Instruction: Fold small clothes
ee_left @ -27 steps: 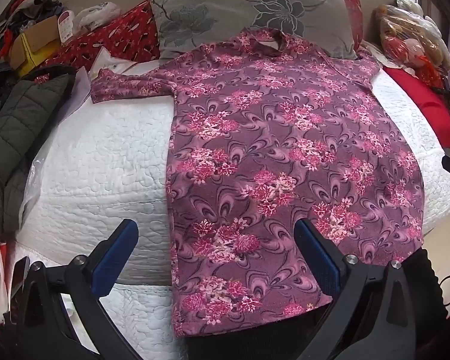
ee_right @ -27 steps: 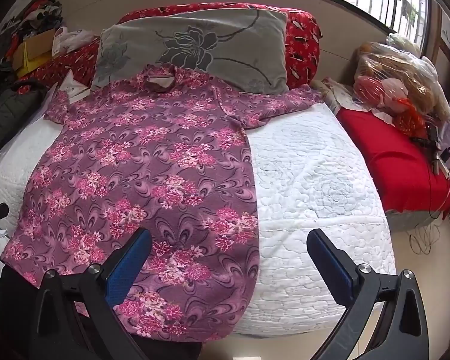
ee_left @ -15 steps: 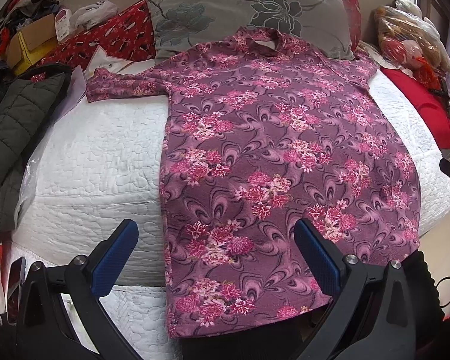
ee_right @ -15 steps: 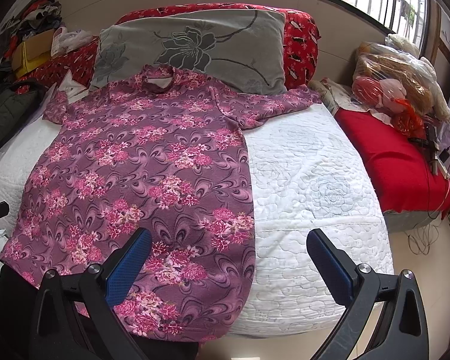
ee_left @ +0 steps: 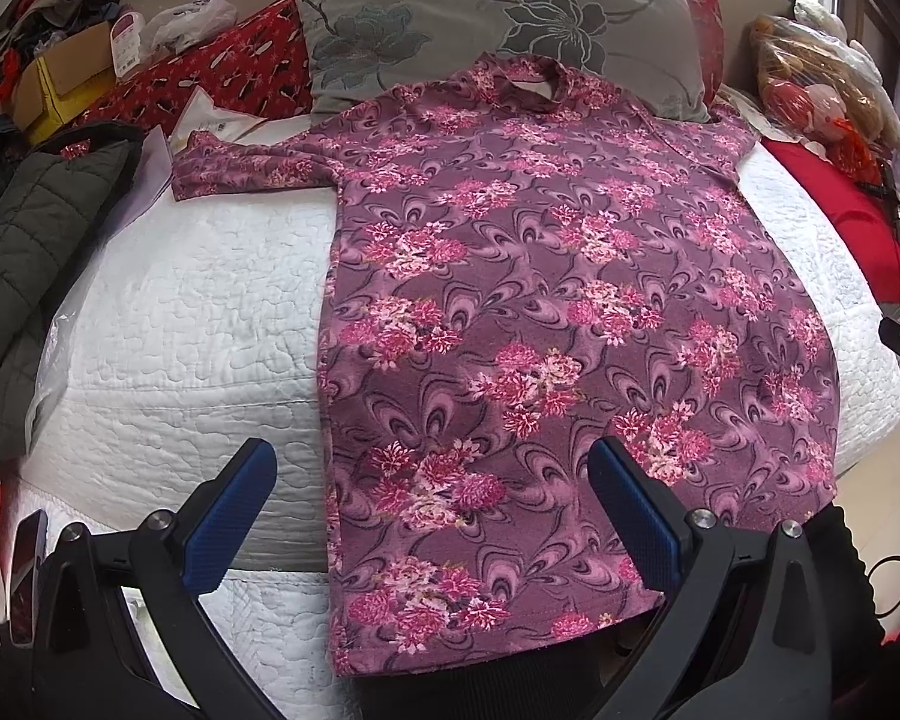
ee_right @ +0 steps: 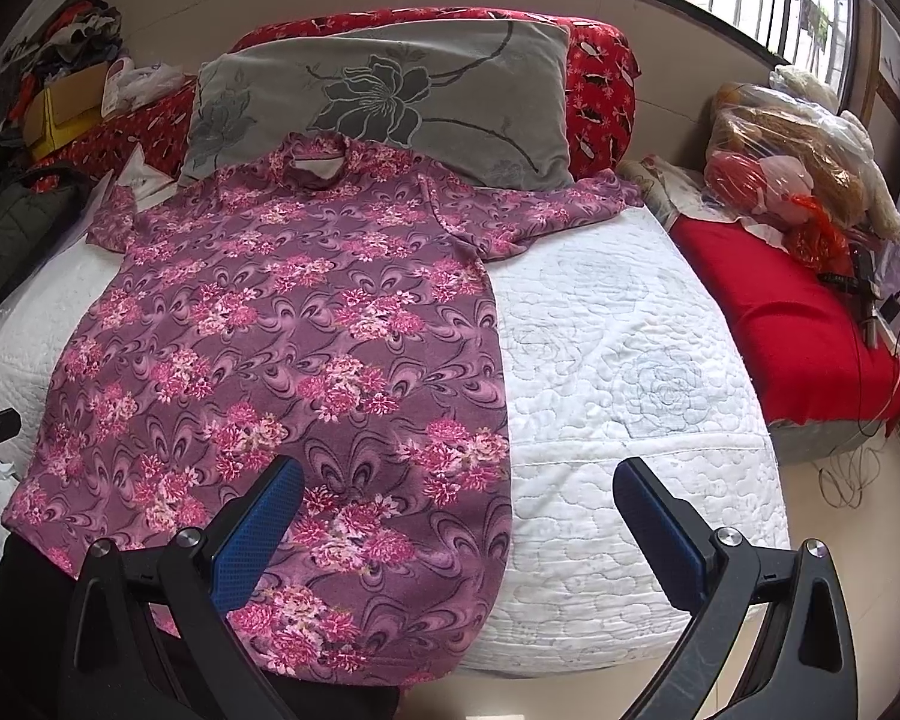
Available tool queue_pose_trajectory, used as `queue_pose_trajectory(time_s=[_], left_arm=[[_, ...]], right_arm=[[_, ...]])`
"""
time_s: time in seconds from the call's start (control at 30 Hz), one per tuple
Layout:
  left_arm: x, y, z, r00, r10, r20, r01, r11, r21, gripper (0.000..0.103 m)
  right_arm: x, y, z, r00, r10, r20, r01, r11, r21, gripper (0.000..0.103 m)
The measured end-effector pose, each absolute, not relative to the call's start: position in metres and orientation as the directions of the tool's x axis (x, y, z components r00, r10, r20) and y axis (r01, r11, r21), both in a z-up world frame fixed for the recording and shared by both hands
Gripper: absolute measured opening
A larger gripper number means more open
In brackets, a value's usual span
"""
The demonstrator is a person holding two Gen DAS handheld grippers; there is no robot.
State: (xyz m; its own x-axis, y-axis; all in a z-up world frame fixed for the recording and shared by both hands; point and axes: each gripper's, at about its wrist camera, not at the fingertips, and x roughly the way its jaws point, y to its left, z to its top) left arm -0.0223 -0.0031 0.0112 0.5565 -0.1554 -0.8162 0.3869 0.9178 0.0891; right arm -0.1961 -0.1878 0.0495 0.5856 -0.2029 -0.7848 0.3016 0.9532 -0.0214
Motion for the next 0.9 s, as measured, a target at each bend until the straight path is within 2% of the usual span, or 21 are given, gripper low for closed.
queue_pose_trajectory(time_s=[0.3, 0.47, 0.67, 0.9], left_arm=[[-0.012, -0.002, 0.005, 0.533, -0.148, -0.833, 0.371, 0.926, 0.073, 0.103], [0.005, 0.02, -0.001, 0.512, -0.116, -0.851, 0.311, 0.949, 0.058, 0.103], [0.027, 0.07, -0.023, 0.432, -0.064, -0.9, 0.199, 0.98, 0.026, 0.103], [0.021, 0.082, -0.064, 0.269, -0.118, -0.956, 0.225, 0.973, -0.057, 0.103]], right_arm=[[-0.197, -0.189, 0.048, 0.602, -0.214, -0.769, 0.296, 0.955, -0.034, 0.102], [-0.195, -0.2, 0.034, 0.558, -0.184, -0.809, 0.305, 0.952, -0.006, 0.098], [-0.206, -0.226, -0.005, 0.513, -0.094, -0.853, 0.355, 0.928, 0.111, 0.095], [-0.219, -0.247, -0.059, 0.403, 0.119, -0.907, 0.429, 0.851, 0.302, 0.093]])
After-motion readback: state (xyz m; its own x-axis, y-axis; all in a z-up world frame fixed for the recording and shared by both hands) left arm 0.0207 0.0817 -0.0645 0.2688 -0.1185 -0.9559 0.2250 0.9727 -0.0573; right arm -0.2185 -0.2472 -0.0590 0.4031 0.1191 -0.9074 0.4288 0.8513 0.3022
